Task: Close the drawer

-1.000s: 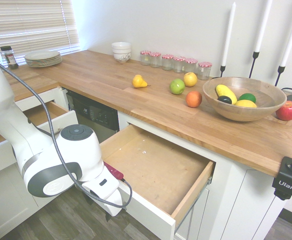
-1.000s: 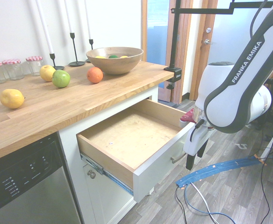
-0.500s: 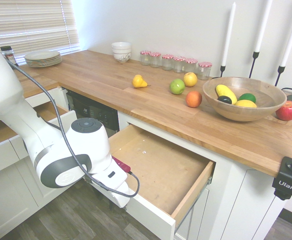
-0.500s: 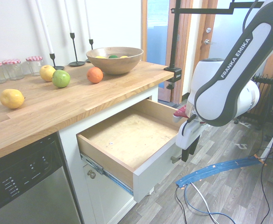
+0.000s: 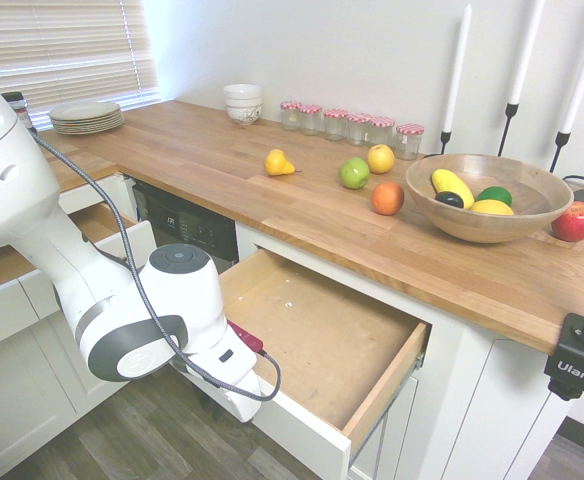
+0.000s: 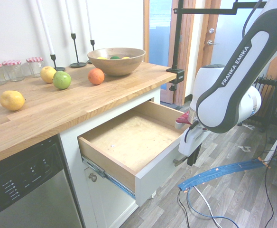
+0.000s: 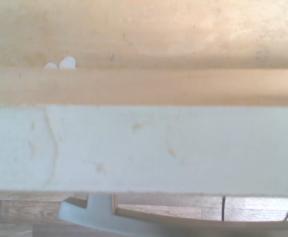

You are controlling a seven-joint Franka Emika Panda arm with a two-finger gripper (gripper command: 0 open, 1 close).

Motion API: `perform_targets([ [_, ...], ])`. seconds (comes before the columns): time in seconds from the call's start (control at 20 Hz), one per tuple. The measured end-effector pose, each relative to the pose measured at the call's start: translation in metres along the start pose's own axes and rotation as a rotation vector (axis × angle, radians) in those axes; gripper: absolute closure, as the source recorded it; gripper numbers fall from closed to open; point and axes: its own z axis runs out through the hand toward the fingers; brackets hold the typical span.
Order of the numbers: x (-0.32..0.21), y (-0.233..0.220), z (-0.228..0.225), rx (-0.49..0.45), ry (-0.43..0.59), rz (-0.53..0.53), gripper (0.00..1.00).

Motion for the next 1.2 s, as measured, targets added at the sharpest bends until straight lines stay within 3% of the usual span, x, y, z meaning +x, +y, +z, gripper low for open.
perform_targets([
  [0.7,0.001,-0.006,0.004,0.049,0.032,-0.005,1.0],
  [1.2,0.044,-0.036,0.012,0.055,0.035,-0.011,1.0],
])
